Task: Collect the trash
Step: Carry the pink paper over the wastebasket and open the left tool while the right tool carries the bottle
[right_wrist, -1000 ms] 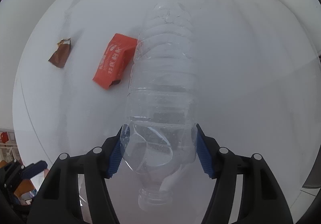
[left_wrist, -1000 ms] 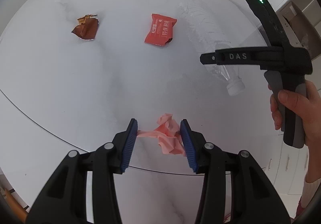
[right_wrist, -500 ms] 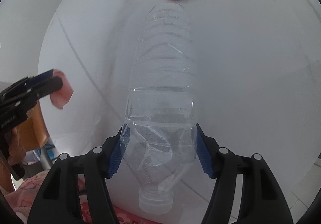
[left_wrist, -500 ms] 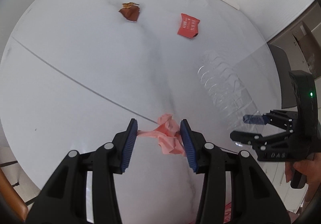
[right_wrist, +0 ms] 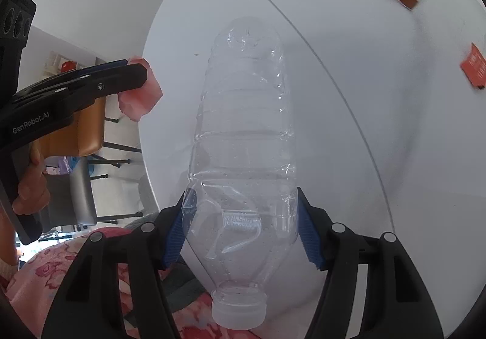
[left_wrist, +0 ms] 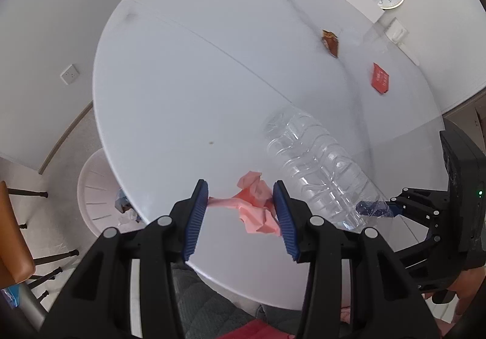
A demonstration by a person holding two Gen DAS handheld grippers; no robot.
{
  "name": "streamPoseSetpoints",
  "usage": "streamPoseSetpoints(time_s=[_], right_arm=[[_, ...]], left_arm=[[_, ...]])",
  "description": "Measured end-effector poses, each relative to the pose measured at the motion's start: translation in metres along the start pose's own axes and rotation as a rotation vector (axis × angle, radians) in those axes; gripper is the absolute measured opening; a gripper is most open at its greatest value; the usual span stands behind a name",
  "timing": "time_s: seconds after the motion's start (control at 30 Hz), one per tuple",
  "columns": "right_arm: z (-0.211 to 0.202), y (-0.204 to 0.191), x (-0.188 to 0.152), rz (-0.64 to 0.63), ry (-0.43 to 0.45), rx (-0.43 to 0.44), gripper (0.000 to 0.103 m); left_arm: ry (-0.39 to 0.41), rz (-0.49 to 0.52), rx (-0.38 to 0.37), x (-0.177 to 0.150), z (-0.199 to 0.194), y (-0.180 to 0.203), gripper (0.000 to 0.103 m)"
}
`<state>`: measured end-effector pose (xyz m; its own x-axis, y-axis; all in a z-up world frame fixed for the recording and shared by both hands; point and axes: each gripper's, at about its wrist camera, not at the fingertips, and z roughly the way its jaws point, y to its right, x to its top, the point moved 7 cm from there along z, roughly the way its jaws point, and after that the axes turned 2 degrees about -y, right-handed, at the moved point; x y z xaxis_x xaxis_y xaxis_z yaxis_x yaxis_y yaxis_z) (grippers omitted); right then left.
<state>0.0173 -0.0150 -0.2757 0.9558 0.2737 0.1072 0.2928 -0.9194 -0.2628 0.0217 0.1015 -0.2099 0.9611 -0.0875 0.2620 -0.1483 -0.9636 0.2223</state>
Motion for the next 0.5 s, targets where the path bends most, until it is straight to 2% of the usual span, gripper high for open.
streamPoseSetpoints(time_s=[0.1,0.33,0.5], right_arm=[[0.015,-0.031,0.024,0.022,0.01,-0.008,0.064],[0.042,-0.094,0.065,0.136,0.042,-0.056,0.064],[0.055,-0.13,0.082,0.176,0.035,-0.065,0.064]], left_arm=[[-0.014,0.022,0.001,0.003,-0.001,-0.043,0.044],[-0.066,0.173,-0.005,0.005,0.005,-0.133,0.044],[-0.131,0.187,-0.022,-0.004,0.017,-0.181,0.044]])
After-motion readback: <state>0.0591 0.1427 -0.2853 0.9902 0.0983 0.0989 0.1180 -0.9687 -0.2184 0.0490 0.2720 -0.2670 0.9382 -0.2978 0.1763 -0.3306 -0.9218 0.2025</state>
